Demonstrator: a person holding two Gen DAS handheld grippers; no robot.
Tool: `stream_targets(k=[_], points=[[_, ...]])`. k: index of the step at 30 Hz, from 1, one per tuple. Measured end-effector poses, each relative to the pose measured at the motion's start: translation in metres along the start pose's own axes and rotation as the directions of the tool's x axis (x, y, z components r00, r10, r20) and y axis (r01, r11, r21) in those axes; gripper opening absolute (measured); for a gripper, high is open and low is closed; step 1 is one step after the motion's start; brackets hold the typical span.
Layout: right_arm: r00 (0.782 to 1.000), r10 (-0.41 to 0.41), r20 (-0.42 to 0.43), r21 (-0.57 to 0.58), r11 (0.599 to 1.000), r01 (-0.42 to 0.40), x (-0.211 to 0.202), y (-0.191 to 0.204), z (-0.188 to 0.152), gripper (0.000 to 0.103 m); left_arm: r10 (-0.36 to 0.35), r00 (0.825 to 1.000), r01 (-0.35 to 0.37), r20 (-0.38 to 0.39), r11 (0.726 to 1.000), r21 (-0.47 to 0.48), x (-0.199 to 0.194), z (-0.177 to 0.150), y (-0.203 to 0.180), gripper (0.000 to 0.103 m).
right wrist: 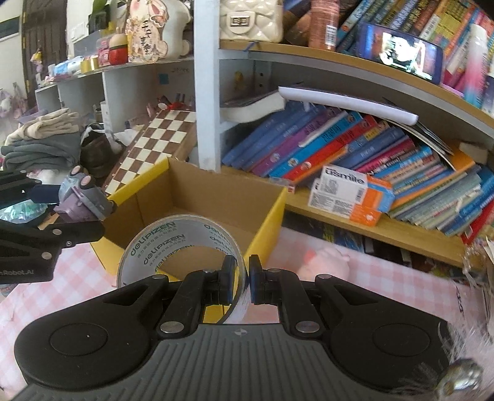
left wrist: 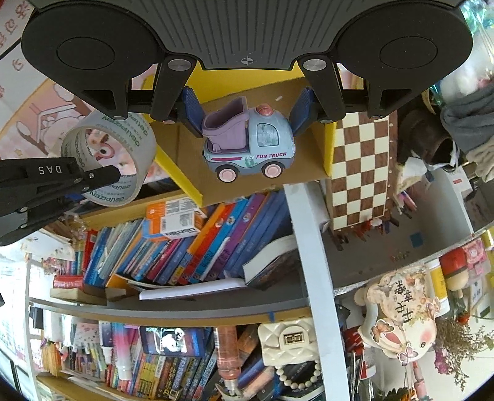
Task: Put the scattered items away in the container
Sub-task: 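Lower the toy truck and tape roll into the yellow box together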
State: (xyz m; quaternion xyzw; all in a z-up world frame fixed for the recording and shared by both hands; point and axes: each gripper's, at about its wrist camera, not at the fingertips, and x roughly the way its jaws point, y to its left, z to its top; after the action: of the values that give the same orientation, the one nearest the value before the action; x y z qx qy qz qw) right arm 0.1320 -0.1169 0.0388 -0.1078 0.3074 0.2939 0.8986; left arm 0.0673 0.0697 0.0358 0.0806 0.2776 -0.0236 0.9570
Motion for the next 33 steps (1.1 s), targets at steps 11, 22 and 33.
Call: stream_targets(k=[11,22,33], points=[[0.999,0.042,-0.013,-0.039,0.998,-0.042,0.023,0.008,0.015,0.009,0.007,1.0,-0.007,-0.031,1.0,0.002,0.02,0.0,0.01,0.059],[0.999,0.05,-0.002,-0.062,0.997,-0.05,0.046,0.011,0.031,0.009,0.015,0.999,-0.014,-0.05,1.0,0.011,0.042,0.006,0.019,0.059],[0.999,0.043,-0.022,-0.112,0.993,-0.046,0.079,0.012,0.039,0.009,0.009,0.996,-0.006,-0.09,1.0,0.023,0.07,0.009,0.025,0.059]])
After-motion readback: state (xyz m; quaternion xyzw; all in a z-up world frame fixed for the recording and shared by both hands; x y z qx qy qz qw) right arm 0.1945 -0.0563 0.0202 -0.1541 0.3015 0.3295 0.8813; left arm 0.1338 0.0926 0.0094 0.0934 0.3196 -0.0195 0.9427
